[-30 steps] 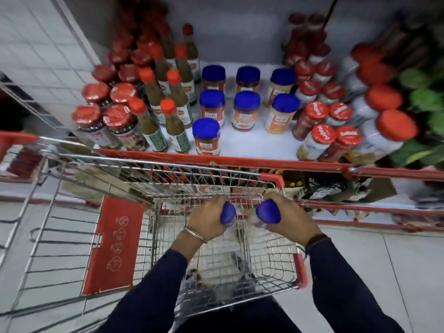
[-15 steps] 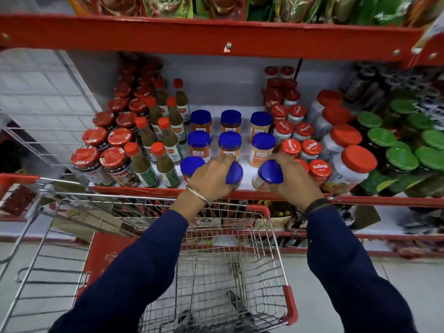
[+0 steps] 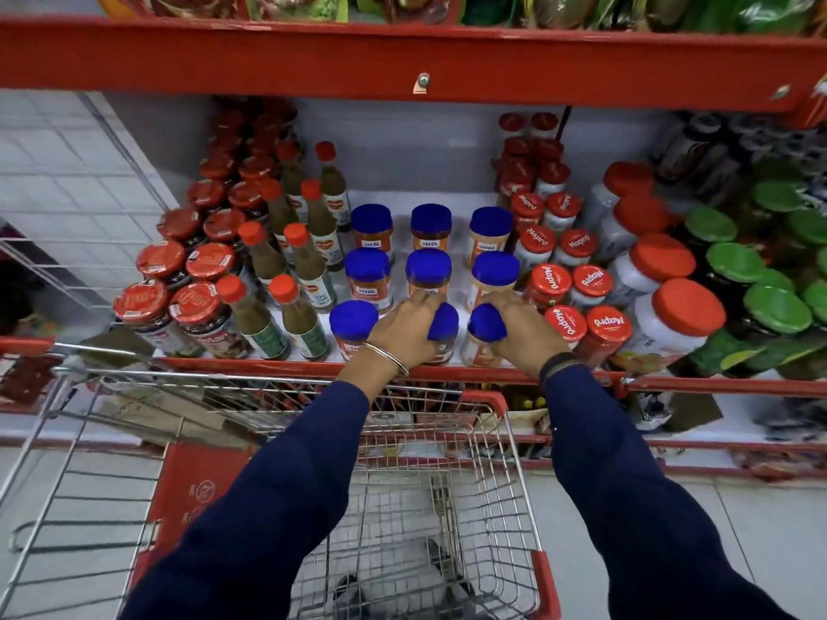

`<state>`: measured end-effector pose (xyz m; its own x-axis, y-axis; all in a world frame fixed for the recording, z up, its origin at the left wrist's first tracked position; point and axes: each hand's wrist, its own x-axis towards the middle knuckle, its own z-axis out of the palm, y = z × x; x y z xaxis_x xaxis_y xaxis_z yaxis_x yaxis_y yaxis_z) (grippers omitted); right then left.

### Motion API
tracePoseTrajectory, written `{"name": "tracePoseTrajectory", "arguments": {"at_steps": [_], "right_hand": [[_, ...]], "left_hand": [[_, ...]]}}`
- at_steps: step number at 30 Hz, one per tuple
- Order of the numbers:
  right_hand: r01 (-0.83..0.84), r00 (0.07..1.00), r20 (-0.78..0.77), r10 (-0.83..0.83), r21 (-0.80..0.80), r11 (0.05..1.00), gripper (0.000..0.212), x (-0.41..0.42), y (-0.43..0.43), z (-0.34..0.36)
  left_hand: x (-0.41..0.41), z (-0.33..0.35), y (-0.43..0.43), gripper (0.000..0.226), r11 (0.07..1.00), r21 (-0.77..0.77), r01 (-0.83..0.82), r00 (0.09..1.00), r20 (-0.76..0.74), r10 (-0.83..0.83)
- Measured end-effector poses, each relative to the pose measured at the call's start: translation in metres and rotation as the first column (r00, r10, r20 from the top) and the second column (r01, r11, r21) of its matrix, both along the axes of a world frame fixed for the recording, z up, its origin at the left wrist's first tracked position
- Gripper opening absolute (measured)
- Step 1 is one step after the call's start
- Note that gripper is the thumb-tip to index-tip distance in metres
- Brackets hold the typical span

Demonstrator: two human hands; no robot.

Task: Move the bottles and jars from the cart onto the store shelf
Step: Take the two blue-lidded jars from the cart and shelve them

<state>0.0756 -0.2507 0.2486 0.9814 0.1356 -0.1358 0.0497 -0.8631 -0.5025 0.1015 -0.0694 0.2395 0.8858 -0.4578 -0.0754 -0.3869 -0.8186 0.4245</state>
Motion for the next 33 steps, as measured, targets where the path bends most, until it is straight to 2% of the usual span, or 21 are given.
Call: {"name": "tracePoseTrajectory", "arguments": {"at_steps": [4,7,9,11,14,17,20,21,23,26,28,30,33], "right_hand": [[0.014,1.0,0.003,-0.014,-0.026,1.0,0.063,0.0,0.001,-0.002],[0.013,1.0,0.012,-0.013,-0.054,0.998,0.072,-0.009,0.003,0.0],[0.055,0.997,0.066,-0.05,-0.068,0.996,0.074,-0.019,0.006,0.002],[0.11,0.98,0.171,-0.105,-0.017,0.994,0.069,-0.031,0.016,0.006],[0.132,0.951,0.25,-0.183,0.206,0.97,0.051,-0.05,0.049,0.017],[0.063,0.958,0.233,-0.167,0.397,0.916,0.039,-0.059,0.099,0.024],[0.01,0.968,0.222,-0.12,0.443,0.897,0.033,-0.051,0.149,0.024],[0.006,0.969,0.218,-0.118,0.454,0.891,0.033,-0.044,0.164,0.023],[0.011,0.971,0.205,-0.124,0.477,0.879,0.036,-0.029,0.192,0.019],[0.057,0.966,0.203,-0.159,0.435,0.899,0.047,-0.005,0.223,0.014],[0.104,0.961,0.196,-0.194,0.396,0.912,0.049,0.008,0.236,0.009],[0.14,0.958,0.19,-0.217,0.352,0.925,0.046,0.016,0.244,0.005],[0.162,0.954,0.188,-0.235,0.34,0.926,0.039,0.022,0.249,0.001]], "left_hand": [[-0.001,-0.005,0.002,0.074,1.0,-0.011,0.017,1.0,-0.021,-0.017],[-0.015,-0.003,0.007,0.068,0.999,-0.03,-0.025,0.998,0.049,0.027],[-0.031,-0.001,0.018,0.053,0.985,-0.132,-0.109,0.977,0.17,0.13],[-0.05,-0.001,0.035,0.039,0.942,-0.292,-0.165,0.93,0.272,0.247],[-0.074,-0.004,0.072,0.027,0.867,-0.46,-0.193,0.86,0.346,0.375],[-0.085,0.002,0.116,0.022,0.737,-0.63,-0.246,0.792,0.308,0.527],[-0.077,0.009,0.159,0.034,0.585,-0.764,-0.27,0.725,0.238,0.646],[-0.07,0.01,0.173,0.041,0.546,-0.785,-0.293,0.733,0.183,0.656],[-0.052,0.013,0.195,0.056,0.512,-0.786,-0.347,0.804,0.031,0.593],[-0.024,0.014,0.217,0.074,0.565,-0.724,-0.395,0.894,-0.16,0.419],[-0.01,0.012,0.225,0.078,0.657,-0.662,-0.362,0.925,-0.165,0.343],[-0.002,0.012,0.228,0.071,0.719,-0.598,-0.354,0.93,-0.147,0.336],[0.002,0.015,0.229,0.051,0.718,-0.58,-0.384,0.917,-0.147,0.372]]}}
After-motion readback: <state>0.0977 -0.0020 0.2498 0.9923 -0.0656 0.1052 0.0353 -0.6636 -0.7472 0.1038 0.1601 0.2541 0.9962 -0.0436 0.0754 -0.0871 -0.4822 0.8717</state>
